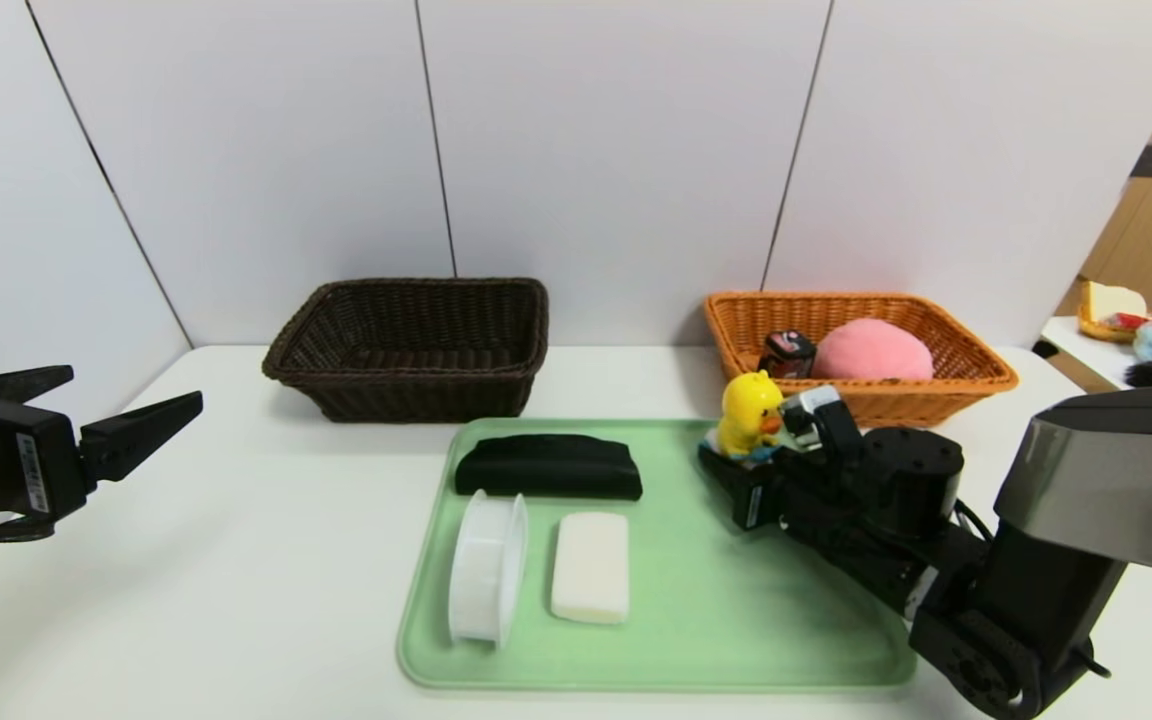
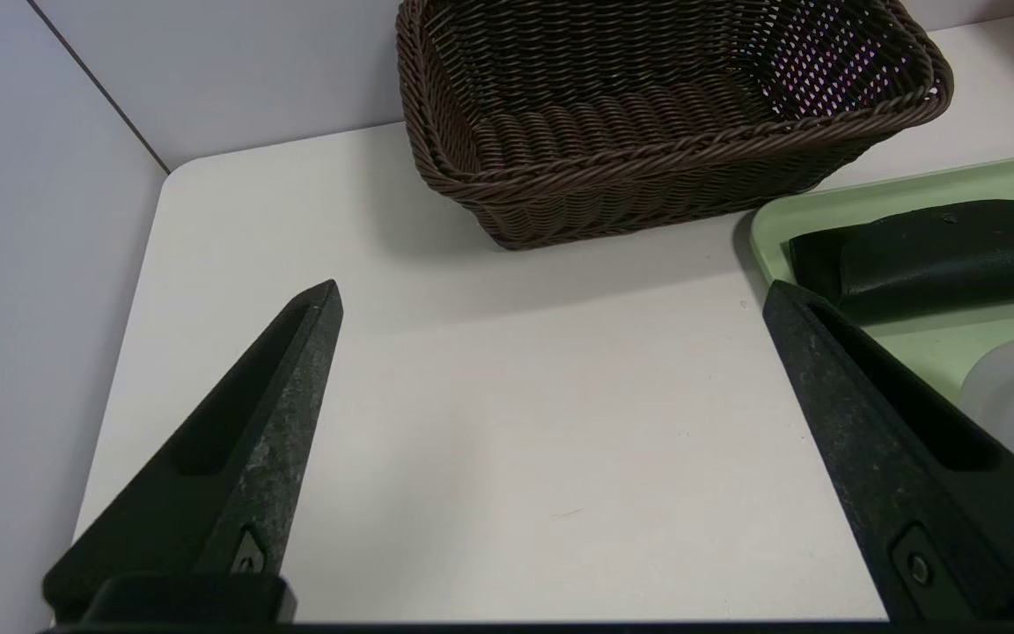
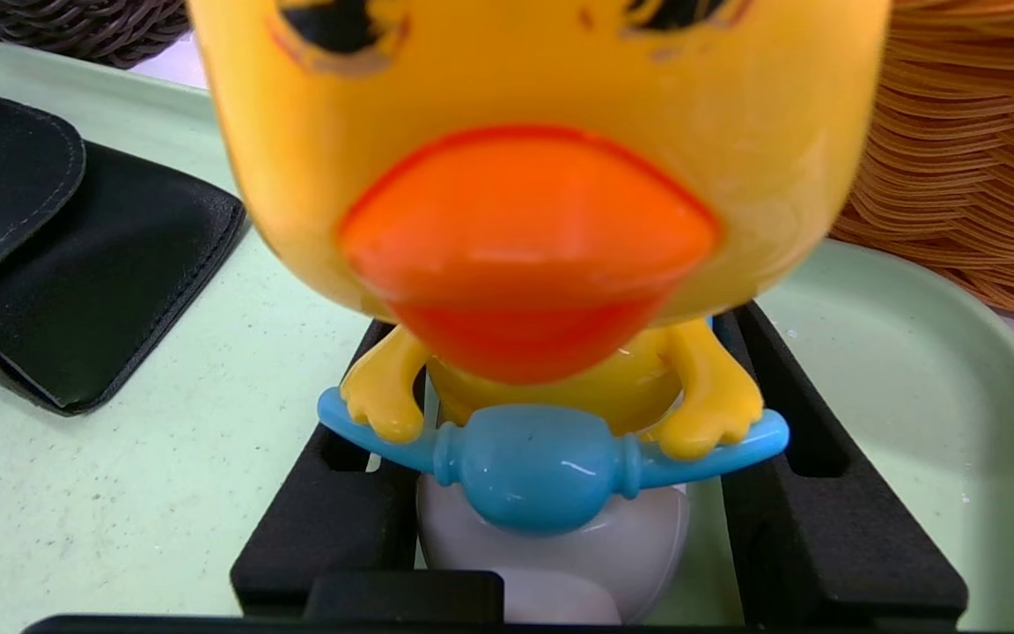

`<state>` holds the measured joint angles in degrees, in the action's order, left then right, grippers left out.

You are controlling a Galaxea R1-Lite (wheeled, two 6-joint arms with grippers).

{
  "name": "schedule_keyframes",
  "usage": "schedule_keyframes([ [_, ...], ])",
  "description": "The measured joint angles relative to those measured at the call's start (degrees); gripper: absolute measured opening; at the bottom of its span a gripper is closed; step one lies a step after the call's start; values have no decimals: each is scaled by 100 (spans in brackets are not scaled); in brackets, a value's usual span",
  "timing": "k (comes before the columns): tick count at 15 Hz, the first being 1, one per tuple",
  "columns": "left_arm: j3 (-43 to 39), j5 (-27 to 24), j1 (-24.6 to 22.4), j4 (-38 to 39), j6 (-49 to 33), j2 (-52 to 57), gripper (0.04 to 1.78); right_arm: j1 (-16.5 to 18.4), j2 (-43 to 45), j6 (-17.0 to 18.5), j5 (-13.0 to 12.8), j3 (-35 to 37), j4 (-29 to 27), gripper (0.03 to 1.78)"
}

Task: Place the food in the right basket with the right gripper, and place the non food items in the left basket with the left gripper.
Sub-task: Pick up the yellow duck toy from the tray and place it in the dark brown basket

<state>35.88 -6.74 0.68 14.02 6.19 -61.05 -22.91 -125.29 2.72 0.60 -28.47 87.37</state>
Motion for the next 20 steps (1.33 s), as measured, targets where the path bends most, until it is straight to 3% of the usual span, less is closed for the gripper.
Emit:
schedule_keyframes([
  [6, -2, 0, 0, 4, -7, 2, 169, -243, 697, -7, -108, 380, -49, 89],
  [10, -2, 0, 2, -2, -7, 2, 169, -870, 1719, -316, -62, 88, -195, 89],
  [16, -2, 0, -2, -2, -7, 5, 169, -1509, 2444, -483, -55, -1541, -1676, 88],
  [20, -60, 0, 2, -2, -11, 55, 169, -1857, 2405, -502, -49, -3138, -3321, 88],
])
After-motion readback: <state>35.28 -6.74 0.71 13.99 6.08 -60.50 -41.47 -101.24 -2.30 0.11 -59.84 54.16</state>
